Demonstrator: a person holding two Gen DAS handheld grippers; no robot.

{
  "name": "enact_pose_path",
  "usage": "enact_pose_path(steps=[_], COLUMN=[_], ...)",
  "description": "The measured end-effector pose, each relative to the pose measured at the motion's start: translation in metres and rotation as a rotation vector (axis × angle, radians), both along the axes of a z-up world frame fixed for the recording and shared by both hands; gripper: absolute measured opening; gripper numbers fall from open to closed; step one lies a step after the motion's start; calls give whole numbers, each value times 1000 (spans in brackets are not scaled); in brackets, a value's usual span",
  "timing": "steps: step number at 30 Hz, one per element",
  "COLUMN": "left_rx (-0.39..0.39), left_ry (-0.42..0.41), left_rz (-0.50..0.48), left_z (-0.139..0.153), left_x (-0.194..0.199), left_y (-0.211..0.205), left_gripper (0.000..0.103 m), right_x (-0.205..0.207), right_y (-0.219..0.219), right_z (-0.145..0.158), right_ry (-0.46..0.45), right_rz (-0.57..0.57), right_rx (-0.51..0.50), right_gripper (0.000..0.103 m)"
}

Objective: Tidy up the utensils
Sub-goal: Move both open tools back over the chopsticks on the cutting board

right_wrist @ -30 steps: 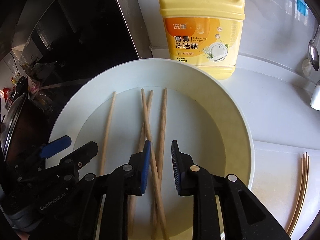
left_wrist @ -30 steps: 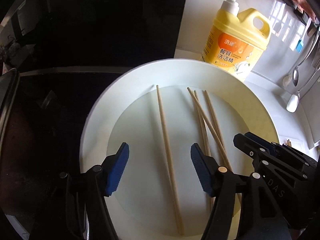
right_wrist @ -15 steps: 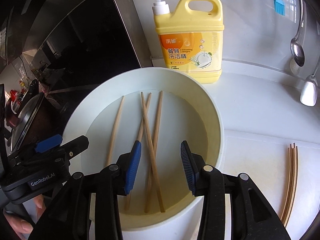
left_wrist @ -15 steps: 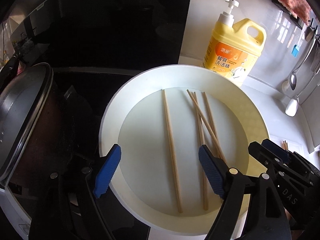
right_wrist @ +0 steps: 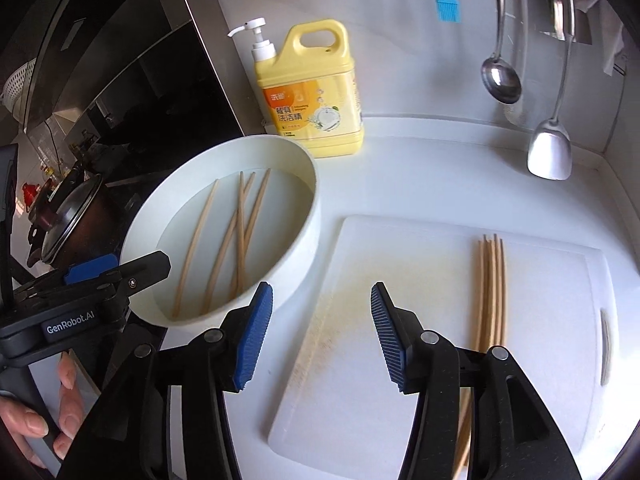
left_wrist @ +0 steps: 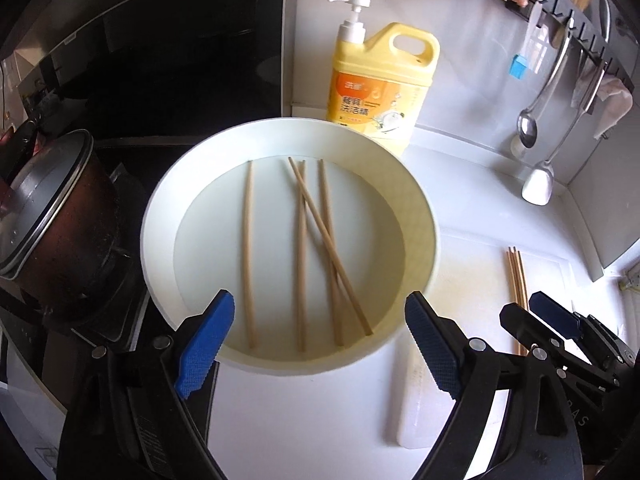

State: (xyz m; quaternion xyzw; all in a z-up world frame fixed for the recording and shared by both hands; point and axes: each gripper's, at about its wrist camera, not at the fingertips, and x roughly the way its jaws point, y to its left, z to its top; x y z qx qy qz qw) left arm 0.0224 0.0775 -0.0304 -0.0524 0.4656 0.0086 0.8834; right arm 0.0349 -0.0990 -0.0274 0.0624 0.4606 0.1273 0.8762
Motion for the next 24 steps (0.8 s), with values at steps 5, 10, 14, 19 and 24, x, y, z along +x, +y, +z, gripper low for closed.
enact_pose_path(steps=[5,10,14,19,24], left_rx=[-4,-10,-16,-9,5], left_ry=[-3,-2,2,11,40], left_rz=[-35,-65,-73,-69,-53], left_z=[4,4,0,-12,-22], left_x=[-18,-36,-51,-67,-72], left_y=[-41,-82,-108,-132,-141], left_gripper=[88,88,90,91,94], right_x=[-28,-53,-70,-87,-91], right_y=[-45,-92,-124,-155,-175], right_z=[4,5,-1,-14,-31], right_ry=[-7,-9,-2,5,29], right_rz=[-34,-75,-99,-109,-129], right_rx=[-9,-16,-17,-17,-34], right_gripper=[54,56,57,61,62])
